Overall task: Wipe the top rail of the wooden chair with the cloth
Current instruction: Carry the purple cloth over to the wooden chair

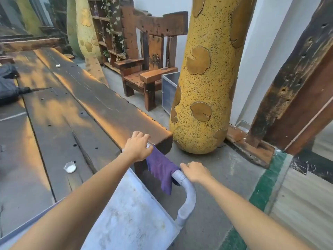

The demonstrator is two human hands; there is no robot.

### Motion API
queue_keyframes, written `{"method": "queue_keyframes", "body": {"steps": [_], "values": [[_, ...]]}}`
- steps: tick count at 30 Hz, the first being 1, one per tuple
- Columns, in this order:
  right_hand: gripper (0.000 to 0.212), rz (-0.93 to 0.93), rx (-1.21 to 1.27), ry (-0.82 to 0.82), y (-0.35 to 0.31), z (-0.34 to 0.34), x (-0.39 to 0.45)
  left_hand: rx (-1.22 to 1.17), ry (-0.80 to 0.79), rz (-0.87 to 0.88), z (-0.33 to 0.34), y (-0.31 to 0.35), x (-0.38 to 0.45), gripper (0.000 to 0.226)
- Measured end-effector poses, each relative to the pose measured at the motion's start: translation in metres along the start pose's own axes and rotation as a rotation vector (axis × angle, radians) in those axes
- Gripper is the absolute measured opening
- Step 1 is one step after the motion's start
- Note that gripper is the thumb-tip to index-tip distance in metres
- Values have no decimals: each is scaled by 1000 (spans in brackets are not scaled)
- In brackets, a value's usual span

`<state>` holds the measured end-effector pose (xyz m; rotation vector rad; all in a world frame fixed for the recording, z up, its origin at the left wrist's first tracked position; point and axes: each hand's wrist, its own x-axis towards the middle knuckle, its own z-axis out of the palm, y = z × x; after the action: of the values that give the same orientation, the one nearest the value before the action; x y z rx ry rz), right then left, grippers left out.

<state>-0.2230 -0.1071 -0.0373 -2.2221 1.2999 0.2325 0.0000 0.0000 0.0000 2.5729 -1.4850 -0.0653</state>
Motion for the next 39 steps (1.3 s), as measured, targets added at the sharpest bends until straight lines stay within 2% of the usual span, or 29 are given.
{"method": "queue_keyframes", "body": {"steps": [2, 5, 8, 10, 12, 14, 19, 22, 27, 29, 31, 34, 39], "values": [[68, 91, 136, -110, -4, 7, 20, -42, -61, -35, 10, -4, 16, 49], [71, 167, 467, -285, -9, 21, 40, -31, -142, -38, 29, -8, 37, 43], [54, 239, 844, -361, -13, 34, 50, -1, -171, -12, 45, -7, 55, 44], [38, 220, 1019, -379, -16, 36, 49, 45, -255, 2, 54, -3, 61, 52], [32, 108, 1029, -338, -13, 35, 54, 100, -341, 11, 62, 3, 68, 60], [35, 39, 996, -275, -11, 34, 55, 151, -385, 11, 67, 9, 74, 67], [30, -18, 1122, -215, -7, 28, 65, 124, -477, -40, 73, 30, 88, 63], [33, -24, 1196, -220, -9, 9, 71, -89, -503, -99, 70, 39, 95, 57], [43, -75, 1224, -206, 8, -33, 95, -758, -498, -268, 51, 53, 116, 27], [44, -97, 1215, -217, 21, -56, 107, -969, -549, -337, 42, 67, 128, 28], [45, -117, 1229, -222, 39, -83, 126, -1061, -547, -346, 34, 85, 148, 37], [48, -167, 1258, -251, 65, -120, 150, -1138, -453, -336, 22, 115, 182, 37], [65, -166, 1296, -246, 103, -179, 193, -1103, -327, -288, 17, 159, 229, 17]]}}
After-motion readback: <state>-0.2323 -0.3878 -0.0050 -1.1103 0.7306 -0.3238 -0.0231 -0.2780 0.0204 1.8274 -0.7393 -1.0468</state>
